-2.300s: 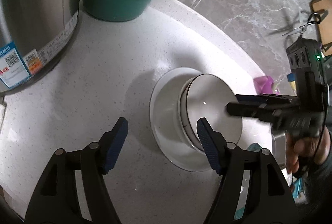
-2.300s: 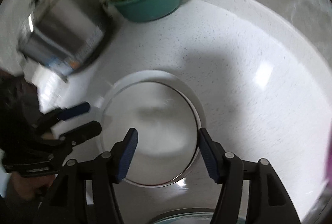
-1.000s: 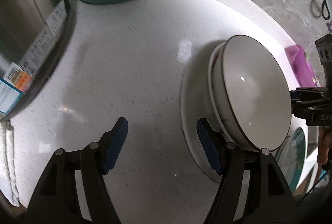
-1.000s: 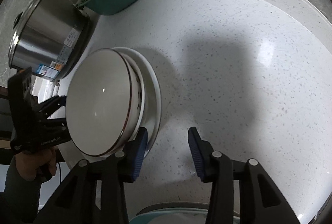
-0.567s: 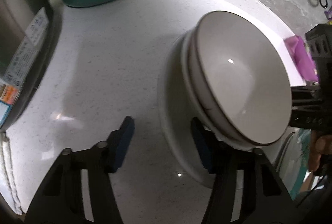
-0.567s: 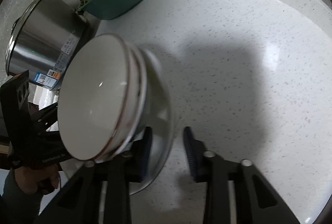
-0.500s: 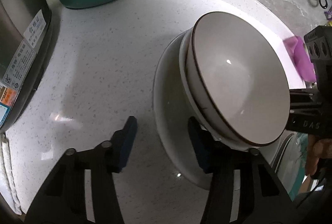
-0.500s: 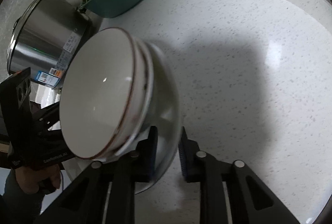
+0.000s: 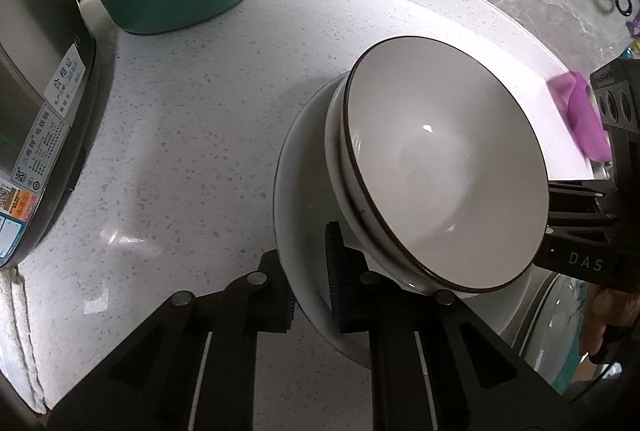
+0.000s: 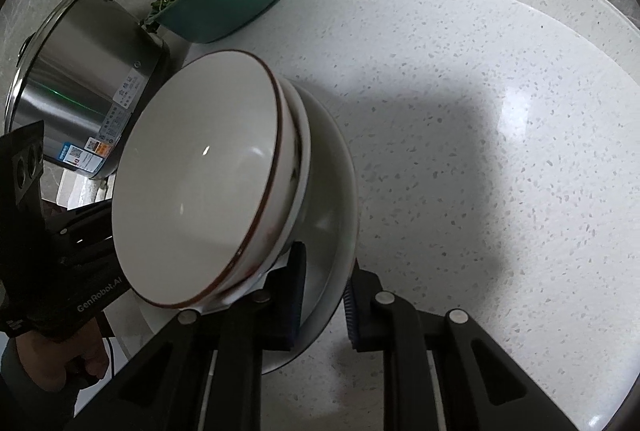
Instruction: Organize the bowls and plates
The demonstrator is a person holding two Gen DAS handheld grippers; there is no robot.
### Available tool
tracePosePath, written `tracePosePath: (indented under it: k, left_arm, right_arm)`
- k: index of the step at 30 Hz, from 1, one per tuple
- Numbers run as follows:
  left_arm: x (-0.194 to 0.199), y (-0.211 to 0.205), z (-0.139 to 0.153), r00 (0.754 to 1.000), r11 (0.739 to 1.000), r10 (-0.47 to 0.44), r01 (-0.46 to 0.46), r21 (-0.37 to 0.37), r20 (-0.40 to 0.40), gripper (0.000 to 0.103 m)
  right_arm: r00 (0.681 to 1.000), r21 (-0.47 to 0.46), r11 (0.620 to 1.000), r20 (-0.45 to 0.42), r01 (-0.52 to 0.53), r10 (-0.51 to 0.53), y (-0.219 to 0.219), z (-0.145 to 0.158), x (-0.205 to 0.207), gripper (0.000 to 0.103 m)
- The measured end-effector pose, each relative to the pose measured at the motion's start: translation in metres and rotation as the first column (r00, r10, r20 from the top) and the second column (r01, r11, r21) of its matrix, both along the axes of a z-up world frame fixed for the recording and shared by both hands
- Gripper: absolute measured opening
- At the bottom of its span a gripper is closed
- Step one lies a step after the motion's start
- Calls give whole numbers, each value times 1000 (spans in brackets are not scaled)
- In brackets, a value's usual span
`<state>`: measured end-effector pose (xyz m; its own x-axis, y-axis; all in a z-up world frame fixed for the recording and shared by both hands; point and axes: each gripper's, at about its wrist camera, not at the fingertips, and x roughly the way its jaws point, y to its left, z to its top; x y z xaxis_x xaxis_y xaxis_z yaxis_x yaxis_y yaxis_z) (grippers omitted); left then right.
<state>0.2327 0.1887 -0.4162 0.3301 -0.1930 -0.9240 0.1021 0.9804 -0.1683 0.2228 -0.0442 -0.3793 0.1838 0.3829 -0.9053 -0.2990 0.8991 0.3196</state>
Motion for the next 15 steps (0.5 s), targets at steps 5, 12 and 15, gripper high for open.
tracePosePath:
  k: [5, 12, 15]
  left_arm:
    - [-5, -3, 11, 1000, 1000, -10, 10, 13, 2, 11]
    - [-20, -12, 29, 999, 999, -39, 38, 25, 30, 11]
    - [-25, -16, 40, 997, 998, -65, 64, 23, 47, 11]
  right_arm:
    - [1000, -7, 1000, 2, 14, -14, 0, 2, -3, 18]
    - [999, -12, 999, 25, 38, -38, -4, 12, -15, 18]
    - [997, -9, 998, 43, 58, -58, -8, 22, -25, 18]
